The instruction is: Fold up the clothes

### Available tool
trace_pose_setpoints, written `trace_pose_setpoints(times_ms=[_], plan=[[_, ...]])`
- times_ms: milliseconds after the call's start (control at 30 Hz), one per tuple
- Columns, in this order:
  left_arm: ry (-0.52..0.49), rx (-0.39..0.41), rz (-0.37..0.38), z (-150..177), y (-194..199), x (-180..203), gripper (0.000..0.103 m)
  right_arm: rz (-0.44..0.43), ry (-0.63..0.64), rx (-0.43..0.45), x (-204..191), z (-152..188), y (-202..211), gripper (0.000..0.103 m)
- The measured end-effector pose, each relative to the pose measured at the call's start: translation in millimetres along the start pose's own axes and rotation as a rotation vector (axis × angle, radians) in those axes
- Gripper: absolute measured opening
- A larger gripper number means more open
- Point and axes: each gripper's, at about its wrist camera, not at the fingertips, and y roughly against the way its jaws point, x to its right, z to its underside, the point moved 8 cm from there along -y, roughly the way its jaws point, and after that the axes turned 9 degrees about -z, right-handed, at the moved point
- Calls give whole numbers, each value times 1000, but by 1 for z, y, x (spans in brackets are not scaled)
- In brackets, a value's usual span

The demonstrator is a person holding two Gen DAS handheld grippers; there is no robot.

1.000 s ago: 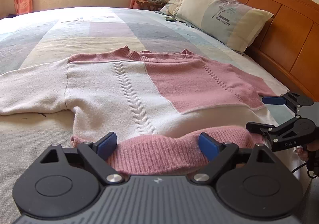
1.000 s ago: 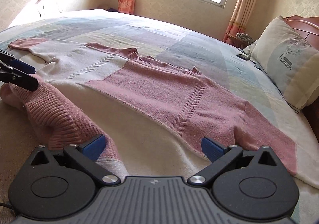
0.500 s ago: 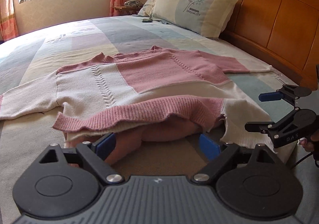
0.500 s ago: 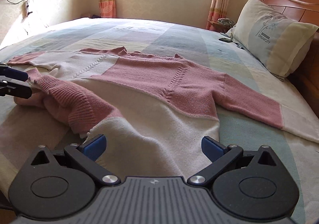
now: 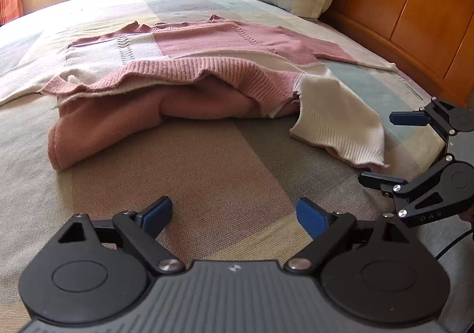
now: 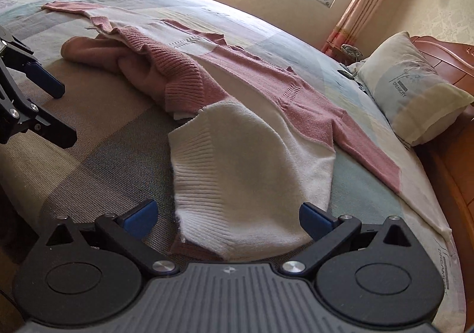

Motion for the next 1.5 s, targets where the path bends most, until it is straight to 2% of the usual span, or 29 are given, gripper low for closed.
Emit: trace_pose_setpoints(times_ms=[133,300,433,567,767,900,1033,1100,1200,1267,1367,1500], plan=[[20,16,4,3,-1,-7,92,24,-18,-44,3,17,5,103],[69,-16,21,-2,-1,-15,92,4,-93,-69,12,23,8,103],[93,-30,7,-8,-6,-25,92,-55,-193,-92,20,26,0,103],[101,-40,-32,-11,-14,-31,97,-143,-364,-91,34,34,-11,103],[125,-50,-90,-14,-20,-29,101,-82,-296,-74,39,27,-14,103],[156,-54,-116,-14,-19,-28,101,15,-236,-66,57,19,-10,103],[189,-53,-123,-13,-16,-28,101,-102,-346,-38,75,19,6,103],[206,-53,-124,-13,-14,-28,101,-226,-446,1,77,20,16,103],[236,-55,-115,-13,-11,-27,101,-464,-640,51,75,24,21,103],[250,-56,-97,-12,-9,-24,101,-569,-760,74,73,28,17,103],[256,-60,-79,-11,-6,-20,101,-633,-865,52,67,39,2,103],[261,-63,-69,-9,-5,-15,101,-660,-982,132,76,40,-4,103]])
